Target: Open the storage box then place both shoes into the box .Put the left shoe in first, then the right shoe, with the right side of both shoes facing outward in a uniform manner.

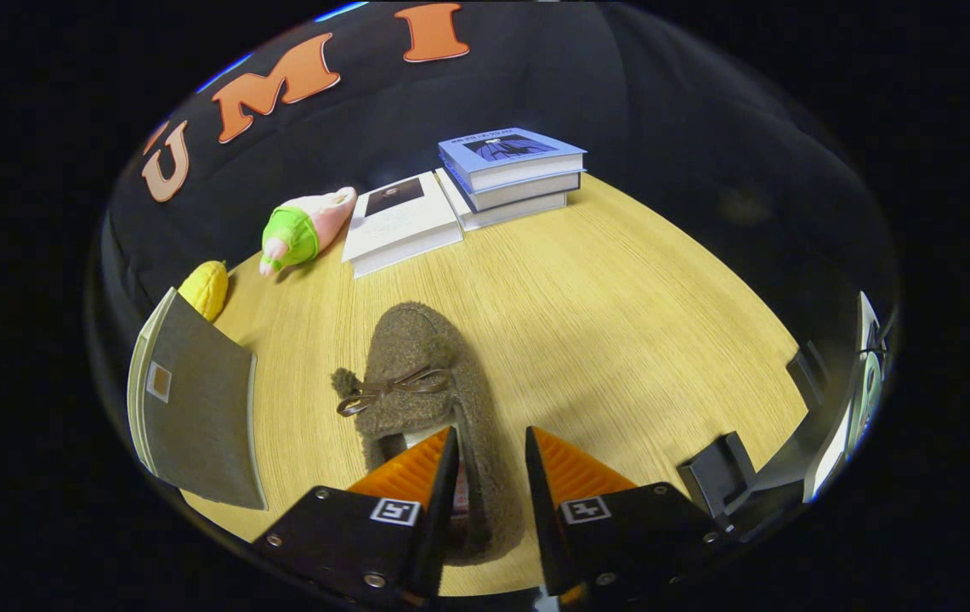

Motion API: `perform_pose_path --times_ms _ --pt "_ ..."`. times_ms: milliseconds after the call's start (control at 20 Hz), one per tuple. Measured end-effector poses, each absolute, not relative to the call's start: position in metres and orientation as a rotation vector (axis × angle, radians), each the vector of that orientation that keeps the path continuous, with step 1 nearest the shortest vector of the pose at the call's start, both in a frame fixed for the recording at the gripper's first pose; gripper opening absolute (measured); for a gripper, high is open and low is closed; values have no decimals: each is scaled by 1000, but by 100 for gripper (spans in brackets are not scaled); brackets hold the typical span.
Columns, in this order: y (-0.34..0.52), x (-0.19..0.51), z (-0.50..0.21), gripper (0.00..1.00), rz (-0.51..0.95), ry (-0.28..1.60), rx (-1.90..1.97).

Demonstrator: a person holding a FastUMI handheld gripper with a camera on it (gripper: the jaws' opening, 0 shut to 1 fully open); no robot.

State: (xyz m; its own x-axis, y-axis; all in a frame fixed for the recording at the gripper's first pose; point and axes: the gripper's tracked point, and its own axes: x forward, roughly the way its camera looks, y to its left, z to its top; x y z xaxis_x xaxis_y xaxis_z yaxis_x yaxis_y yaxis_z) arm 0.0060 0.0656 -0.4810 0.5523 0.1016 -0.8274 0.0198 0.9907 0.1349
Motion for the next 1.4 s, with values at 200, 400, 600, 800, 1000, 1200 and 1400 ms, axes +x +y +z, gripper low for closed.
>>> perform_pose_path --times_ms 200,400,600,800,1000,1200,1400 --pt "70 6 -484 11 50 988 134" --pt "70 6 -483 2 37 974 90" --pt "71 5 -487 3 55 985 80" --pt "72 5 -494 19 40 1009 108" --pt "68 10 -500 16 31 1008 43" --pt "76 11 -487 1 -16 986 156" --pt "96 26 -446 1 -26 916 255"
